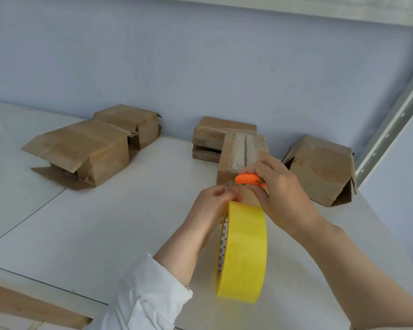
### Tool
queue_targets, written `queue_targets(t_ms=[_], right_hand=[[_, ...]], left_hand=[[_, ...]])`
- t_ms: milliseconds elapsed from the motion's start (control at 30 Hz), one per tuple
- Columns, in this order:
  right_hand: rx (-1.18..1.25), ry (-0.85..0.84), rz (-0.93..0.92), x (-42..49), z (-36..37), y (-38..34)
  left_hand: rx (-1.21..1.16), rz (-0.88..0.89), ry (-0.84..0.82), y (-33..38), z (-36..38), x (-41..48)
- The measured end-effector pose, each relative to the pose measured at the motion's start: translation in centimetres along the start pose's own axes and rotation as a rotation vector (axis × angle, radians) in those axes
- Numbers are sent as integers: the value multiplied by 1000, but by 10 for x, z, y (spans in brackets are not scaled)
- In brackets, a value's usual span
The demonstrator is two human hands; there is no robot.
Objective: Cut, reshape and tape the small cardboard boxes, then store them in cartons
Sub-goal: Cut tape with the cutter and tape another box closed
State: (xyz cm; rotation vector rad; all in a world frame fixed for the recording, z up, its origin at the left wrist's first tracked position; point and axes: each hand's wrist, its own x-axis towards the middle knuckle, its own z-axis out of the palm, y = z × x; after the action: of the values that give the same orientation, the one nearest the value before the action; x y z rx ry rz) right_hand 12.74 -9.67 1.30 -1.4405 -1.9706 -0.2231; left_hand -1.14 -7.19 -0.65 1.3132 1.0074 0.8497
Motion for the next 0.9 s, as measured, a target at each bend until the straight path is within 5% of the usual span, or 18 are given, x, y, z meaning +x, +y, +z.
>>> queue_targets(t_ms=[633, 900], right_hand=[[-116, -56, 80, -15, -26, 11], [325, 10, 395, 2, -39, 5]], left_hand=[[-23, -30, -17, -1, 0, -1], [-43, 28, -50, -1, -3, -12]])
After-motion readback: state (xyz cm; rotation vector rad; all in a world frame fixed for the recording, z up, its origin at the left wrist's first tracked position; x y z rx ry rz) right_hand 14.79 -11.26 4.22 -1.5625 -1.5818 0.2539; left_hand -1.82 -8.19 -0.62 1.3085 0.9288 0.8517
